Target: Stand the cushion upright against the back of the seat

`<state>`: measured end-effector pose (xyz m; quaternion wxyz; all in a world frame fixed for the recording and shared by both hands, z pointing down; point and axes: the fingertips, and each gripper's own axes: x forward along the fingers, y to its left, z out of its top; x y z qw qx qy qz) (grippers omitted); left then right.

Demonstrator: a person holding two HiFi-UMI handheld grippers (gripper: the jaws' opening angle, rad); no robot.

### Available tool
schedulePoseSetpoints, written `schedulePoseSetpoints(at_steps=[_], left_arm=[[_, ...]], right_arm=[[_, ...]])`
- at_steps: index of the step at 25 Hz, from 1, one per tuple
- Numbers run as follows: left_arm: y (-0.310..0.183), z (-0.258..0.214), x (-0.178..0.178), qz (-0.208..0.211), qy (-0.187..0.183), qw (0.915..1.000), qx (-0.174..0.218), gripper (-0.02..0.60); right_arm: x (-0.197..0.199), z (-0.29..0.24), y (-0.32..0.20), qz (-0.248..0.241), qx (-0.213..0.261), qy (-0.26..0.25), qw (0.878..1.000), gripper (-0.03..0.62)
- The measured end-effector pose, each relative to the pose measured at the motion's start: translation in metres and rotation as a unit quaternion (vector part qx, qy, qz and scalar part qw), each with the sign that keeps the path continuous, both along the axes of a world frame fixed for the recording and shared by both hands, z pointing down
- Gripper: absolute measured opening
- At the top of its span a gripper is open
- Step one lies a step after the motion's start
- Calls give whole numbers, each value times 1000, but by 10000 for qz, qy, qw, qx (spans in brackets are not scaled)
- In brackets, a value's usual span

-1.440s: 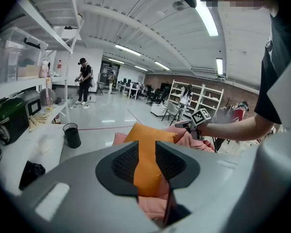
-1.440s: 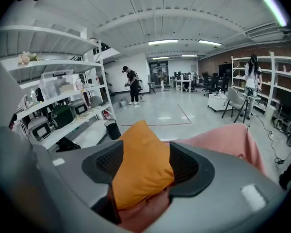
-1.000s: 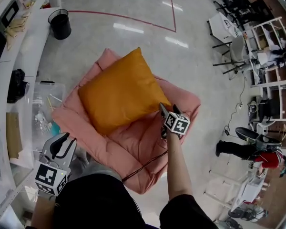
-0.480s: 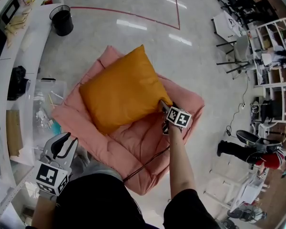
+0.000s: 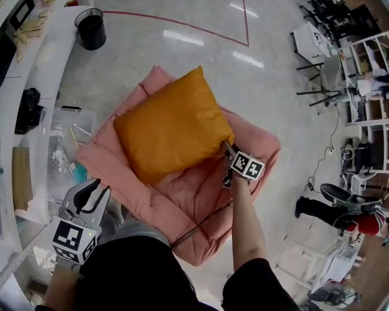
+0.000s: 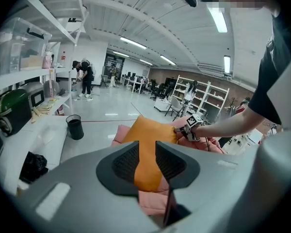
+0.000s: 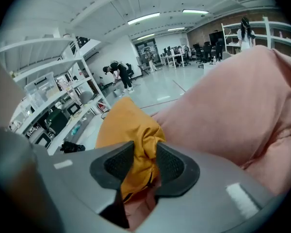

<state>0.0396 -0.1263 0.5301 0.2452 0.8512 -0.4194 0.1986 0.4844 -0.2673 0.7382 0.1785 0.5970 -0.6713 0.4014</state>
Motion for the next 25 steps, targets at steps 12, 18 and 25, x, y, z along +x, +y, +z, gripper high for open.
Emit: schedulePoseSetpoints(at_steps=[12, 18, 25], left_arm=[[17, -11, -33, -162, 78, 9998, 131, 121], [28, -17, -46, -191, 182, 9994, 238, 120], [37, -28, -44, 30, 327, 9987, 396, 118]], right_arm=[[-45, -42, 22, 66, 283, -540, 9981, 52], [-69, -71, 58, 73, 448, -476, 9978, 51], [-80, -95, 122, 372, 585, -473, 9965, 49]])
